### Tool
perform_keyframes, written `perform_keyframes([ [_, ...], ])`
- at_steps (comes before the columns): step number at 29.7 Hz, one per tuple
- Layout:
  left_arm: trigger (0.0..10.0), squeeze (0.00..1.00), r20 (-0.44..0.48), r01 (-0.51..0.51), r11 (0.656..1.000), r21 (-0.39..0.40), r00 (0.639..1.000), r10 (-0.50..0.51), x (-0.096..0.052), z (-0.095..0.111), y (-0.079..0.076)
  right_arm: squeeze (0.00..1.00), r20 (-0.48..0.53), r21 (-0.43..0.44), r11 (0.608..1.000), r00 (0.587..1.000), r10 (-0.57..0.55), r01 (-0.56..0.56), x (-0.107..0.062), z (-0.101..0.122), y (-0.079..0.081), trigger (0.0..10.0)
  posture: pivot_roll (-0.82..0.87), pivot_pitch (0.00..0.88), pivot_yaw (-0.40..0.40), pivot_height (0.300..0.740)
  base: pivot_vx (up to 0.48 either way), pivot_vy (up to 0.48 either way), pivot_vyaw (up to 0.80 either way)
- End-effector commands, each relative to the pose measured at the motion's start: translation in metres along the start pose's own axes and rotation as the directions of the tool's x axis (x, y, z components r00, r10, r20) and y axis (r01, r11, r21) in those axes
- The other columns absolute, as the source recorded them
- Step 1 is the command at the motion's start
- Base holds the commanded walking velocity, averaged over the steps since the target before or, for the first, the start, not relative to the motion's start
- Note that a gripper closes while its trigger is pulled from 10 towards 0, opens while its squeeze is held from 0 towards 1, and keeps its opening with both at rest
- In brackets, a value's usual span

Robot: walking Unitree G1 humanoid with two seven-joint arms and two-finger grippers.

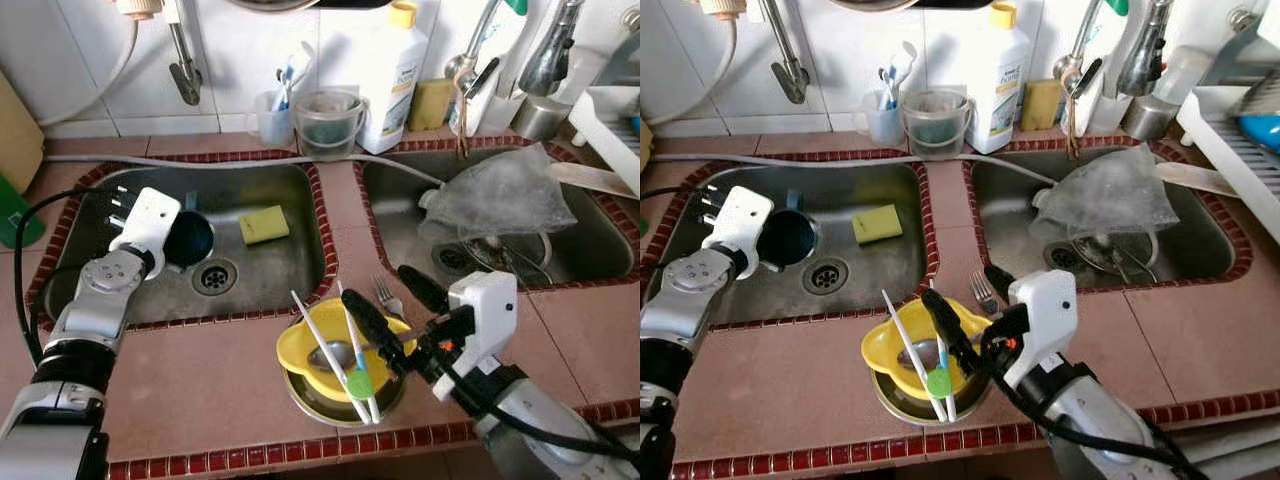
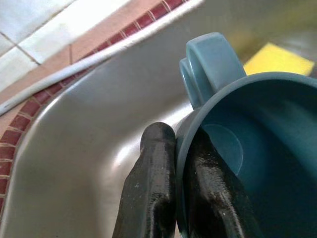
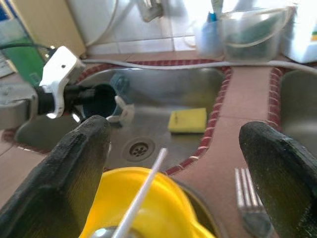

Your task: Kitchen organization

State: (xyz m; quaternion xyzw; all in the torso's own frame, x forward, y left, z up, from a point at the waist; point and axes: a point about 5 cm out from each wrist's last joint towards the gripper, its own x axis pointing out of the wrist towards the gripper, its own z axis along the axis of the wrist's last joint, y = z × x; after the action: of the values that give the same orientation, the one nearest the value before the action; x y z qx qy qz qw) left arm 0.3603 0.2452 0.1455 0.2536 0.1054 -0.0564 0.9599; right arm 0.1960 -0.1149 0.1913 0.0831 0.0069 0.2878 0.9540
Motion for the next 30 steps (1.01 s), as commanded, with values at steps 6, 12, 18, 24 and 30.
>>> perform_keyframes([
  [6, 10.0, 0.00, -0.008, -0.003, 1.000, 0.026, 1.000, 0.004, 0.0005, 0.0018, 0.0060, 0.00, -0.024, -0.007, 0.999, 0.999, 0.048, -0.048, -0.0055, 0.0036, 0.0052, 10.0, -0.17, 0.173, 0.006, 0.740, 0.000, 0.000, 0.00],
  [12, 10.0, 0.41, -0.014, -0.006, 1.000, 0.016, 1.000, 0.006, 0.0001, 0.0000, 0.0074, 0.00, -0.051, -0.008, 0.996, 0.995, 0.089, -0.089, -0.0097, 0.0018, 0.0091, 10.0, -0.17, 0.172, 0.000, 0.740, 0.000, 0.000, 0.00],
  [18, 10.0, 1.00, 0.000, 0.005, 1.000, -0.021, 1.000, -0.005, 0.0002, 0.0033, 0.0074, 0.00, -0.057, -0.010, 0.994, 0.993, 0.104, -0.105, -0.0085, 0.0024, 0.0091, 10.0, -0.16, 0.169, -0.002, 0.740, 0.000, 0.000, 0.00],
  [24, 10.0, 1.00, 0.001, -0.001, 1.000, -0.020, 1.000, 0.001, -0.0004, 0.0047, 0.0107, 0.00, -0.053, -0.011, 0.994, 0.993, 0.110, -0.110, -0.0064, 0.0031, 0.0086, 10.0, -0.16, 0.164, 0.000, 0.740, 0.000, 0.000, 0.00],
  [30, 10.0, 1.00, -0.003, 0.018, 1.000, -0.011, 1.000, -0.018, -0.0003, 0.0048, 0.0103, 0.00, -0.051, -0.012, 0.993, 0.992, 0.115, -0.116, -0.0053, 0.0035, 0.0083, 10.0, -0.15, 0.162, 0.000, 0.740, 0.000, 0.000, 0.00],
])
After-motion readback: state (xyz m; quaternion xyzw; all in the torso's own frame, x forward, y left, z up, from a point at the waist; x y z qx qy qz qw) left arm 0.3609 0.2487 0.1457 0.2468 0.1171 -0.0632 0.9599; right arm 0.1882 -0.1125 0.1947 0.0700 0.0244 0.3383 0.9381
